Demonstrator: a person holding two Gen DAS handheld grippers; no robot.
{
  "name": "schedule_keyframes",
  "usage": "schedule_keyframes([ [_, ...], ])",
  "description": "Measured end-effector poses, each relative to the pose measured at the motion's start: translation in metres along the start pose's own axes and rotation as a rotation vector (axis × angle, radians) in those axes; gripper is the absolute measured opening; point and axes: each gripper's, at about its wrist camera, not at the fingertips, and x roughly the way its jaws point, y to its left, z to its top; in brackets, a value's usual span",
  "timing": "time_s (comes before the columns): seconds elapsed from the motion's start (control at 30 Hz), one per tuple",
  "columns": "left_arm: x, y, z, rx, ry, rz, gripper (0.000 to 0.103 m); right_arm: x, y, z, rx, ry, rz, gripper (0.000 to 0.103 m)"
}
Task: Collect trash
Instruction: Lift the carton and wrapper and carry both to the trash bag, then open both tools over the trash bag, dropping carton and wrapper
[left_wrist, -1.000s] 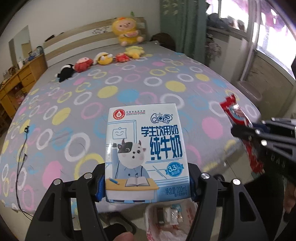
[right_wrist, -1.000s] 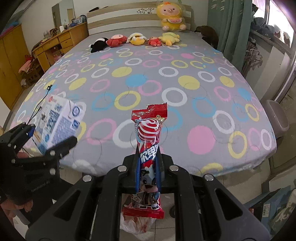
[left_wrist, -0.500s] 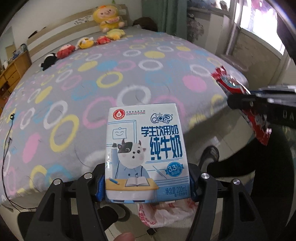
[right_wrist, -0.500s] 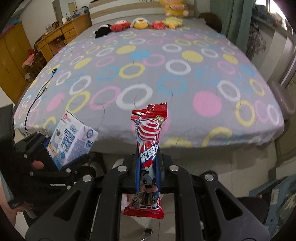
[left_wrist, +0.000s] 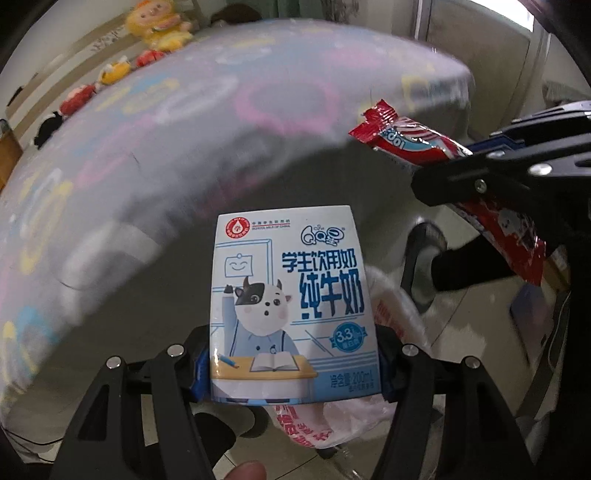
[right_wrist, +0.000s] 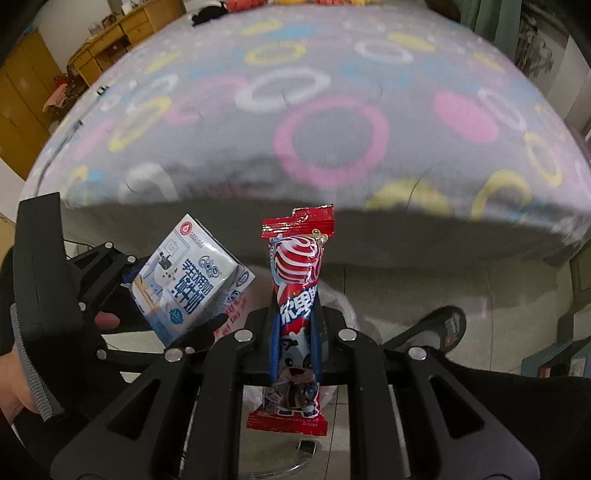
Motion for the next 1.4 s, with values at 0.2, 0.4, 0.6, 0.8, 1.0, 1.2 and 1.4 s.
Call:
schedule_keyframes([
  [0.2, 0.042, 0.003, -0.014, 0.011, 0.086, -0.022, 0.063, 0.045, -0.008, -0.014, 0.038, 0.053, -0.007, 0.013],
  [0.4, 0.078, -0.002, -0.027, 0.052, 0.157, -0.004, 0.063, 0.072, -0.016, -0.019, 0.113, 0.115, -0.008, 0.013],
  [0.6, 0.086, -0.007, -0.034, 0.032, 0.182, -0.049, 0.063, 0.097, -0.012, -0.028, 0.119, 0.163, -0.004, 0.013],
  [0.8, 0.101, -0.007, -0.043, 0.015, 0.239, -0.031, 0.063, 0.127, -0.007, -0.040, 0.111, 0.234, -0.019, 0.014],
  [1.0, 0.121, -0.012, -0.047, 0.046, 0.305, -0.034, 0.063, 0.154, -0.010, -0.051, 0.150, 0.323, 0.007, 0.014],
  [1.2, 0.130, -0.016, -0.036, 0.073, 0.324, -0.037, 0.065, 0.160, -0.012, -0.058, 0.170, 0.354, -0.014, 0.032],
  [1.4, 0.125, -0.007, -0.037, 0.040, 0.315, -0.033, 0.085, 0.157, -0.012, -0.056, 0.195, 0.330, -0.011, 0.061],
])
